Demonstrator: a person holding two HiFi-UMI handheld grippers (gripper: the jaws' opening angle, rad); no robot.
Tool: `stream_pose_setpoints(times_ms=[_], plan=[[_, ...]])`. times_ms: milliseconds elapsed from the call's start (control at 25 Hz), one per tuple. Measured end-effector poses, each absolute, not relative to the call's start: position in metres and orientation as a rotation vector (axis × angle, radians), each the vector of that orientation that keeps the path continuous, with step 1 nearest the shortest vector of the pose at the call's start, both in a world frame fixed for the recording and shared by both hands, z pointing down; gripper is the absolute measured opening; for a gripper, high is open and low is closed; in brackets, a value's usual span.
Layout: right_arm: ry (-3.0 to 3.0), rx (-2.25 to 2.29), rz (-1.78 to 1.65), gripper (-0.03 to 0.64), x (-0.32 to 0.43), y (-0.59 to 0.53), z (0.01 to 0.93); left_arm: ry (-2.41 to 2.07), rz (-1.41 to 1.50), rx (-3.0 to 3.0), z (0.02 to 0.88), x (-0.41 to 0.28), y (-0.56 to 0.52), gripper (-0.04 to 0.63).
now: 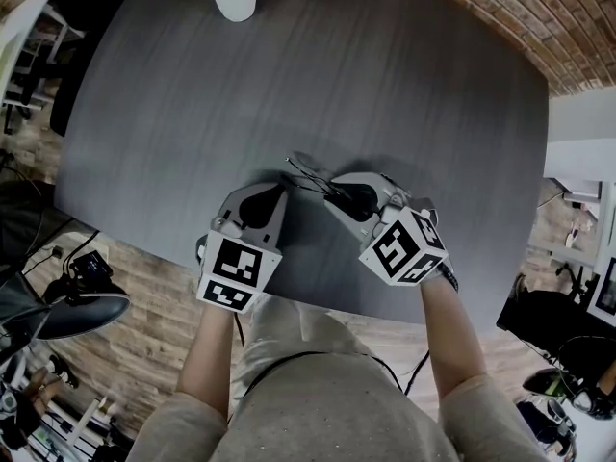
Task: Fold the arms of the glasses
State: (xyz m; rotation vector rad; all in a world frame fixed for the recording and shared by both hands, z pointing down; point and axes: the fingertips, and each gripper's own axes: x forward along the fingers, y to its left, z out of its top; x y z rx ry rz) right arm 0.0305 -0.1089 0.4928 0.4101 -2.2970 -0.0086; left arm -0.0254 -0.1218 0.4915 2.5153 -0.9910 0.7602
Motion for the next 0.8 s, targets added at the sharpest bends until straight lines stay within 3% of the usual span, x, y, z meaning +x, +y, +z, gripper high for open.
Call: stream_pose_setpoints(times_ms=[280, 480, 800], plan=[[-2.291, 0.392, -0.028, 0.081, 0.033, -0.11, 0.493, -1.12, 0.659, 2.415, 0.486, -0.067, -0.129, -0.002], [-2.37, 0.446, 0.171, 0.081, 0.033, -0.117, 0.488, -1.136, 0.603, 2.401, 0.478, -0.071, -0.131, -0.002], [-2.31, 0.461, 0.11, 0.097, 0.037, -0.116, 0.495, -1.111, 0.608, 2.411, 0.481, -0.065, -0.127, -0.002]])
